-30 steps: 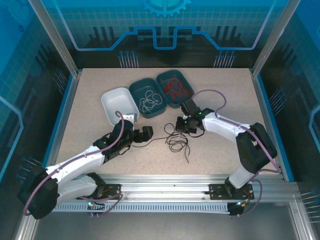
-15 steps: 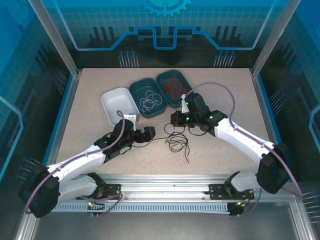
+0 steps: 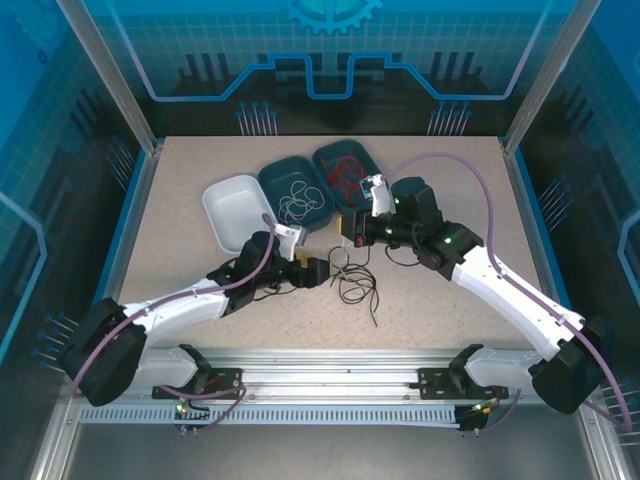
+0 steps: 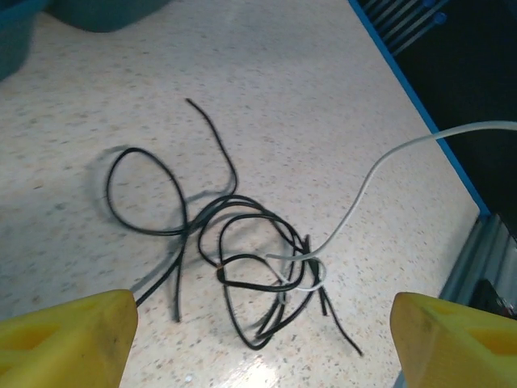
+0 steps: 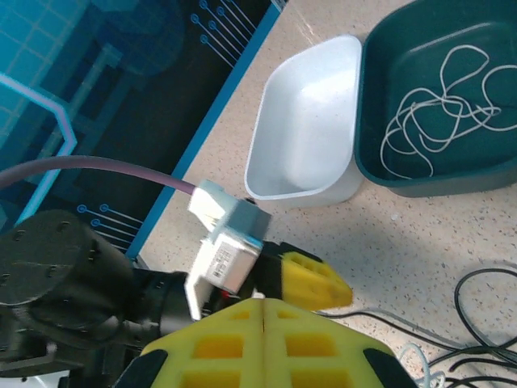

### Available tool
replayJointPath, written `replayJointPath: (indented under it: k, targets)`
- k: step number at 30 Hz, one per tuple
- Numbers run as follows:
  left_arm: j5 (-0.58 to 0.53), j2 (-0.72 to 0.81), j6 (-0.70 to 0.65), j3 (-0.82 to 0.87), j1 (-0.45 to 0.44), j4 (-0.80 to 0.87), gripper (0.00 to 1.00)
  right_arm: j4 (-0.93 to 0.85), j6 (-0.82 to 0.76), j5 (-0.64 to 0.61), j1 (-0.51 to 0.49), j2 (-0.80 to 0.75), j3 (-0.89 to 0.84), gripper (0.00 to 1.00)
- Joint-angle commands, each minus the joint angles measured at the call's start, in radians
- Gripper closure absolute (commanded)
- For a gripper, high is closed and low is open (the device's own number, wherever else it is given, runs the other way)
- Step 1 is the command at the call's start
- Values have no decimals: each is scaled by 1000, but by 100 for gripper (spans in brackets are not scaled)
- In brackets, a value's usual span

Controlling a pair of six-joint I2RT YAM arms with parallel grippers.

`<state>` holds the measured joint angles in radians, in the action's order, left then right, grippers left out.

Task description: Untangle the cables

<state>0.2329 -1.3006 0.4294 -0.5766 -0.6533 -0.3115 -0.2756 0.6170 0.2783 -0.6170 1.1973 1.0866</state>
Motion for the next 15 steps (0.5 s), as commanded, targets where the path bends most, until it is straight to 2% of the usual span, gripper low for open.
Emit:
replayJointPath:
  k: [1,8,11,15]
  targets:
    - [79,-48,-88,-37,-34,-104,19,15,-23,19,-10,-34,29,100]
    - [44,-173,-138,-45,-78,-246,26,54,-3,23,-10,-48,22,100]
    - [38,-217,-134,-50,-82,-329,36,66,6,37,-10,-43,31,100]
    - [15,-267,-119,-84,-82,-336,58,61,5,43,-10,-47,44,100]
